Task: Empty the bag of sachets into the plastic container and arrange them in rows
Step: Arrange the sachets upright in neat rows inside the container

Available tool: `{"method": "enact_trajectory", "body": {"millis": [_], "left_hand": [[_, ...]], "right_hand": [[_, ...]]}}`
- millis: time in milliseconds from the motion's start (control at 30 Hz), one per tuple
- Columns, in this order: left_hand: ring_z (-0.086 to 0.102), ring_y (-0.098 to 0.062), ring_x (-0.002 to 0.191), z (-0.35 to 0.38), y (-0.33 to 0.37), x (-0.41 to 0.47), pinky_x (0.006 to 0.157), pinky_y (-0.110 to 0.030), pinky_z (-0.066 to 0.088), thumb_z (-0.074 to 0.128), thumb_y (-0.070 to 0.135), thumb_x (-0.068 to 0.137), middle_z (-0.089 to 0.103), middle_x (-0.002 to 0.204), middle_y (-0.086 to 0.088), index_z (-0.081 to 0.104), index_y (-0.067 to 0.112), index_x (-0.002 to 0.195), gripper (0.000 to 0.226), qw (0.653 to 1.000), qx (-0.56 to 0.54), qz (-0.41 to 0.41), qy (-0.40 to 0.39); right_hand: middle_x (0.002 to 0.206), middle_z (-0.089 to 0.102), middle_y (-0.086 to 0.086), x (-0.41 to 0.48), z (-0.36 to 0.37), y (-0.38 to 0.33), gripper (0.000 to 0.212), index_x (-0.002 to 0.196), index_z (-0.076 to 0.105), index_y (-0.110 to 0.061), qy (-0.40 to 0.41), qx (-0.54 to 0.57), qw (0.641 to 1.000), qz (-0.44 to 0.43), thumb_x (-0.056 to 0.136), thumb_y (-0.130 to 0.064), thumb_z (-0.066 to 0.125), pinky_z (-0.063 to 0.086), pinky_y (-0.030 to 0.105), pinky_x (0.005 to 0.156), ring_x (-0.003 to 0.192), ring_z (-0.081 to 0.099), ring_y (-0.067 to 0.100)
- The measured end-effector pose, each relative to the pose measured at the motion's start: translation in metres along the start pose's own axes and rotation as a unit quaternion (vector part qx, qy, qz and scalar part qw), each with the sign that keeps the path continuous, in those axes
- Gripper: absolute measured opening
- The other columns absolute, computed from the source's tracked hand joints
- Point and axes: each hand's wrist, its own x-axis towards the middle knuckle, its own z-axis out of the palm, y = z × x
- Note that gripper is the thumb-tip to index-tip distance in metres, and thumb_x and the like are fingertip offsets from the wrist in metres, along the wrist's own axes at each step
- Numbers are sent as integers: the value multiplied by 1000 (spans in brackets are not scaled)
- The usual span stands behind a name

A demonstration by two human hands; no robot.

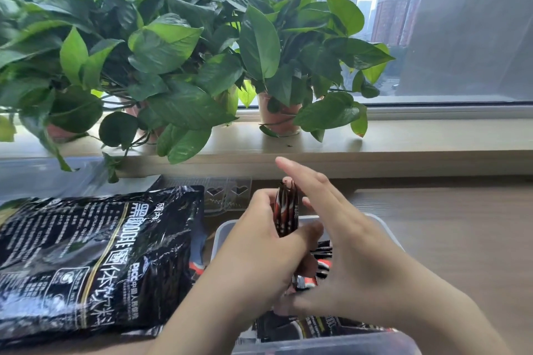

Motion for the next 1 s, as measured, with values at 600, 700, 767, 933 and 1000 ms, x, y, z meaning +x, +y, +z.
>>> {"method": "enact_trajectory", "body": {"millis": [600,700,767,933,1000], "left_hand": [[69,-27,94,7,-5,0,89,-53,57,50,31,103,73,109,-21,78,14,100,32,988,-150,21,-28],[70,-25,95,10,-10,-3,74,-38,61,48,24,106,74,108,-20,75,18,102,28,991,-124,31,-42],[72,-29,98,14,-12,-2,79,-40,61,46,25,107,73,109,-20,75,23,101,30,993,-110,38,-34],[71,-32,107,22,-11,-4,88,-46,58,46,18,107,77,109,-8,75,29,107,31,992,-110,54,-16],[71,-26,105,21,-11,-4,86,-42,58,48,15,106,76,112,-5,74,29,114,31,992,-114,59,-12]], "right_hand": [[142,52,-10,-8,-13,2,112,152,32,-19,2,-12,999,38,58,-24,92,45,29,107,129,54,10],[146,48,-12,-7,-11,3,115,154,29,-19,-12,-26,999,43,58,-24,92,42,25,108,132,50,4],[149,46,-11,-7,-9,3,118,155,26,-18,-20,-23,999,41,57,-24,92,39,21,110,135,46,2],[152,42,-9,-6,-7,4,123,156,22,-15,-18,-19,999,39,57,-24,95,33,15,112,139,41,0],[153,41,-9,-6,-7,4,123,156,22,-14,-16,-23,999,39,58,-23,95,31,13,112,140,39,-2]]}}
